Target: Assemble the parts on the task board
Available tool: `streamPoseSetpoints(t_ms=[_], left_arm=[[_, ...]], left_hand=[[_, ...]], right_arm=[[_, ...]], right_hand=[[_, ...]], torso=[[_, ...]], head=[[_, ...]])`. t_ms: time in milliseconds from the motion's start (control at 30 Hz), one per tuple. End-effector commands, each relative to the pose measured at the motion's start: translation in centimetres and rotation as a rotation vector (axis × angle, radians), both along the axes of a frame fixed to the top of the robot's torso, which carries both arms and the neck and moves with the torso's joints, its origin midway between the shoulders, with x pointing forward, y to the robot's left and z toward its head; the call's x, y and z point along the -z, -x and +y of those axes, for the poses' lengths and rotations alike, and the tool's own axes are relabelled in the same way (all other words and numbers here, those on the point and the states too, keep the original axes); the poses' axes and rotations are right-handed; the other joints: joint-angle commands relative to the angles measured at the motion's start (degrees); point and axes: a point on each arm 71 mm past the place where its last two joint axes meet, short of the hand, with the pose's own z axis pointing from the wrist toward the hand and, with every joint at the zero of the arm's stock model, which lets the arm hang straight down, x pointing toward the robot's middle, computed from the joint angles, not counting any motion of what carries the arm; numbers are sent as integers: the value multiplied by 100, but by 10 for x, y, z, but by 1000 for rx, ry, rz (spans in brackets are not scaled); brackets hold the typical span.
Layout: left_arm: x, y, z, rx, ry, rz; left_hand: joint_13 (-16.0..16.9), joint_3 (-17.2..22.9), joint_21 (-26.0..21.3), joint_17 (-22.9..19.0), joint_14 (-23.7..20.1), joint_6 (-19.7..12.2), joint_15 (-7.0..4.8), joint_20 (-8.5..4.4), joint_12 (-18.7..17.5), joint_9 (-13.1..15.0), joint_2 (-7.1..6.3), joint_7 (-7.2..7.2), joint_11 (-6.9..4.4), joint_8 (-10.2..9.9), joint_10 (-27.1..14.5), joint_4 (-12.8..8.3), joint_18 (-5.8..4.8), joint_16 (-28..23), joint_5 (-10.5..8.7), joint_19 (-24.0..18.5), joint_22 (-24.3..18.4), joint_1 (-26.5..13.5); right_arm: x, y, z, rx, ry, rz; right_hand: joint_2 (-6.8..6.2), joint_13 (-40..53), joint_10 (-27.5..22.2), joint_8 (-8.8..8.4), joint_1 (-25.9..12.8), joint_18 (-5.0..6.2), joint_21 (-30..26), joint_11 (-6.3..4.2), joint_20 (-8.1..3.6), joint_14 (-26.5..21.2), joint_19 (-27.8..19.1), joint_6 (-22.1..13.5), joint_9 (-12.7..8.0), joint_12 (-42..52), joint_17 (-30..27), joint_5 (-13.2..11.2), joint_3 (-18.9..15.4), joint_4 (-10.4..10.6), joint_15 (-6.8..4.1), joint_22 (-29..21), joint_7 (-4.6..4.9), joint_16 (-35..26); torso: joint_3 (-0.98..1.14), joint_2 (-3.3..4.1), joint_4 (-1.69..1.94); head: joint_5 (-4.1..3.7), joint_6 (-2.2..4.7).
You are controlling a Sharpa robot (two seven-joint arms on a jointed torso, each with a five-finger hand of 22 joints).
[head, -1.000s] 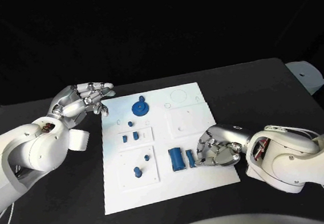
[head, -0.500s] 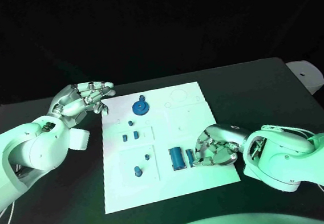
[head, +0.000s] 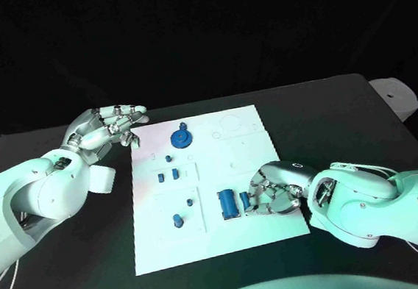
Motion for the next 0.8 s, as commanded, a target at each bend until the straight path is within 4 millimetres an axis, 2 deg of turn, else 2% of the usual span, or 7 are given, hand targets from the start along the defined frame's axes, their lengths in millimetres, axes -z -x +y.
streamPoseSetpoints(t_ms=[33, 300, 800], left_arm=[[-1, 1, -2, 15, 11, -5], [-1, 1, -2, 15, 11, -4], [-1, 1, -2, 16, 11, -3]], left_hand=[[10, -9, -36, -10, 9, -40, -7, 12, 28, -8, -2, -6, 16, 24, -38, 29, 84, 24, -28, 35, -9, -32], [10, -9, -36, -10, 9, -40, -7, 12, 28, -8, -2, -6, 16, 24, -38, 29, 84, 24, -28, 35, -9, -32], [10, -9, -36, -10, 9, -40, -7, 12, 28, -8, -2, -6, 16, 24, -38, 29, 84, 24, -28, 35, -9, -32]], right_arm=[[2, 1, 0, -5, 37, 2], [1, 2, -1, -1, 29, -1], [-9, 3, -7, 49, -85, -51]], right_hand=[[16, 982, 232, 5, 58, -39, 31, -37, -51, 572, 599, 41, 7, 25, 1341, 39, -25, -24, -48, 1506, -2, 33], [21, 979, 230, 6, 70, -39, 31, -39, -52, 571, 599, 43, 6, 19, 1337, 61, -25, -22, -49, 1506, -3, 32], [61, 973, 226, -1, -22, -39, 31, -31, -54, 569, 599, 44, -8, 1, 1329, 238, -100, 13, -48, 1506, 7, 28]], torso=[[-2, -1, -3], [8, 2, -1], [7, 3, -3]], head=[[-3, 10], [1, 25], [-10, 34]])
